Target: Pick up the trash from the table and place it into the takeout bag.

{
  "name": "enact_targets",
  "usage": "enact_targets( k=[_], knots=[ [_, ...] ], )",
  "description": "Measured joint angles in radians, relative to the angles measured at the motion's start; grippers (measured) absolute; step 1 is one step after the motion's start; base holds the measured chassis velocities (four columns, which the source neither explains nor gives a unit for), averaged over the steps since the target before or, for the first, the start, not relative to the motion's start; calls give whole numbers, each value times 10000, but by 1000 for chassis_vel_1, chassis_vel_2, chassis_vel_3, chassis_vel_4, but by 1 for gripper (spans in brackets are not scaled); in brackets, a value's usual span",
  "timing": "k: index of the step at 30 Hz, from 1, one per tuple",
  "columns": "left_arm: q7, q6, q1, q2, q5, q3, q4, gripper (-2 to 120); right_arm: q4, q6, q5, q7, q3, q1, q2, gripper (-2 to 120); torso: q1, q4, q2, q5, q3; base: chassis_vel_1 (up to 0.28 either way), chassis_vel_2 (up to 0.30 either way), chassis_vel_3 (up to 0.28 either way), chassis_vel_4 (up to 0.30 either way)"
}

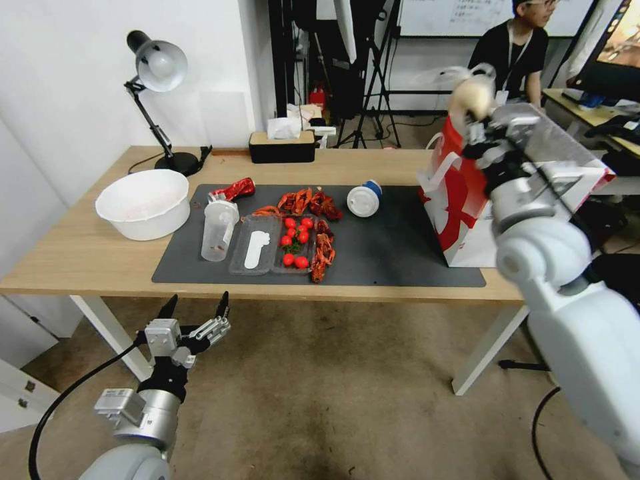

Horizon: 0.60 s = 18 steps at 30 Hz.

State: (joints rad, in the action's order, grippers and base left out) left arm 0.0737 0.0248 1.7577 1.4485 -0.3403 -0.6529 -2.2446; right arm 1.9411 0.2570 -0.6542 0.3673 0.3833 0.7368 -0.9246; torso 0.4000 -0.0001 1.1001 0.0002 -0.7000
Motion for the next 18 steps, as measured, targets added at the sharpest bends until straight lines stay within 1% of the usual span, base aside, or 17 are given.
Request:
enact_targets(
  k=[2,4,5,7,8,11,12,15,16,17,18],
  knots=[
    [-5,-1,0,2,-1,-4,-2,100,-102,133,-47,191,12,-13,41,7,0,-1,0,0,0,0,0,0,0],
    [-15,-3,-2,14,-6,-8,-2,100,-236,285,-128,354,16,-3,48,15,0,1,0,0,0,0,0,0,0],
    [-15,-3,-2,14,-6,-8,-2,100,-236,285,-128,354,16,-3,48,15,0,1,0,0,0,0,0,0,0],
    [-19,-4,-3,29,-6,-10,-2,100,-284,344,-133,458,16,-9,-8,25,1,0,0,0,0,0,0,0,0],
    [-19,-4,-3,29,-6,-10,-2,100,-284,344,-133,458,16,-9,-8,25,1,0,0,0,0,0,0,0,0],
    [-23,-4,-12,33,-9,-16,-2,100,-309,495,-118,635,2,-74,-43,40,0,1,0,-2,0,0,0,0,0],
    [-23,-4,-12,33,-9,-16,-2,100,-309,495,-118,635,2,-74,-43,40,0,1,0,-2,0,0,0,0,0],
    [-28,-4,-10,32,-16,-27,-11,100,-310,648,-61,850,-17,-84,-52,55,0,0,-1,-2,0,0,0,0,0],
    [-28,-4,-10,32,-16,-27,-11,100,-310,648,-61,850,-17,-84,-52,55,0,0,-1,-2,0,0,0,0,0],
    [-30,-4,-10,29,-17,-30,-14,100,-309,670,-53,885,-17,-84,-56,59,0,1,0,-2,0,0,0,0,0],
    [-33,-4,-13,23,-19,-33,-18,100,-307,687,-44,917,-18,-81,-61,65,0,1,-1,-2,0,0,0,0,0]
  ],
)
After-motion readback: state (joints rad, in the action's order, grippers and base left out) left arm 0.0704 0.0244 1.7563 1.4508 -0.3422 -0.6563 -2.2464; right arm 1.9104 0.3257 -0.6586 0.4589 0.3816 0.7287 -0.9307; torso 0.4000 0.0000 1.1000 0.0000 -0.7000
